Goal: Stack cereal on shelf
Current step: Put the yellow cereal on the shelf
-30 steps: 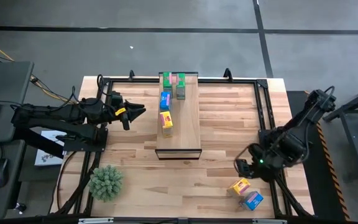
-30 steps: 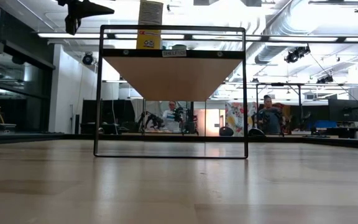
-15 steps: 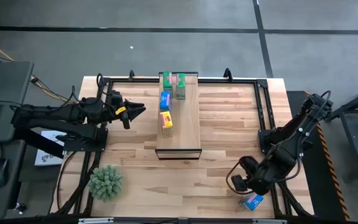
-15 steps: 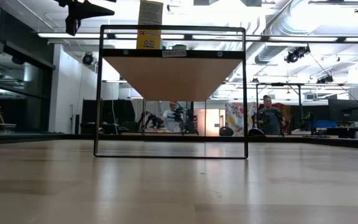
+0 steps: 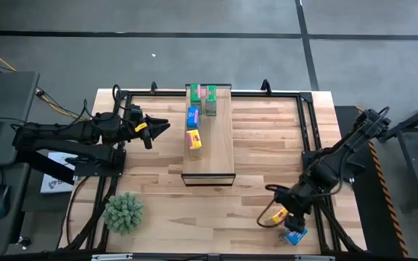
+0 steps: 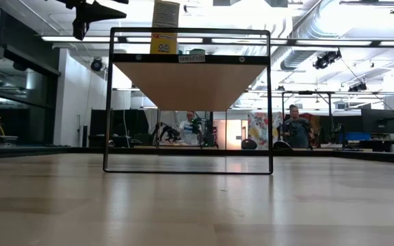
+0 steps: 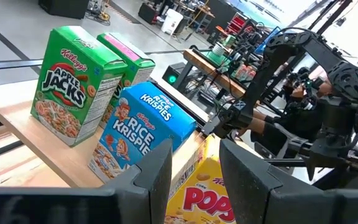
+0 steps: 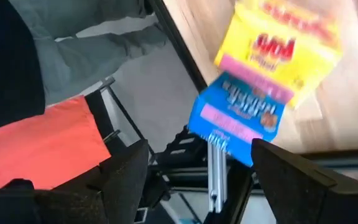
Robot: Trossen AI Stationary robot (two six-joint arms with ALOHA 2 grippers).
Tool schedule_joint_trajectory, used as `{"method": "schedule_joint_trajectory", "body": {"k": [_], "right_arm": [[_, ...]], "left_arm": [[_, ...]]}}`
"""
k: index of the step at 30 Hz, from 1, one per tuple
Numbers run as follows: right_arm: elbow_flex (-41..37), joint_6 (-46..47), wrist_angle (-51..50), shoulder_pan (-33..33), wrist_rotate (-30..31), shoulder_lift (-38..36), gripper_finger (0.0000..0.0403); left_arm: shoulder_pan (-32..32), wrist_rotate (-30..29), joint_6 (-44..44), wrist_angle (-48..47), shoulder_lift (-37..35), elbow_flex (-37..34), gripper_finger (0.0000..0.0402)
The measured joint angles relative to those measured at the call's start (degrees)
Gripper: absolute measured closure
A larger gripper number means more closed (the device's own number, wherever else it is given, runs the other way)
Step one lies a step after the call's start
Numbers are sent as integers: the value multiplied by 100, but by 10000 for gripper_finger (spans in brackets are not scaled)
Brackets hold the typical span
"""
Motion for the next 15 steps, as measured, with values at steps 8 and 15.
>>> {"method": "schedule_joint_trajectory", "body": {"k": [8,15], "right_arm": [[142,-1050,-255,-438,28,2,126],[1294,-2402,-1868,-605,1515,1,126]], "left_arm": [[0,-28,0,1,0,0,275],[0,-171,-96,1,0,0,275]]}}
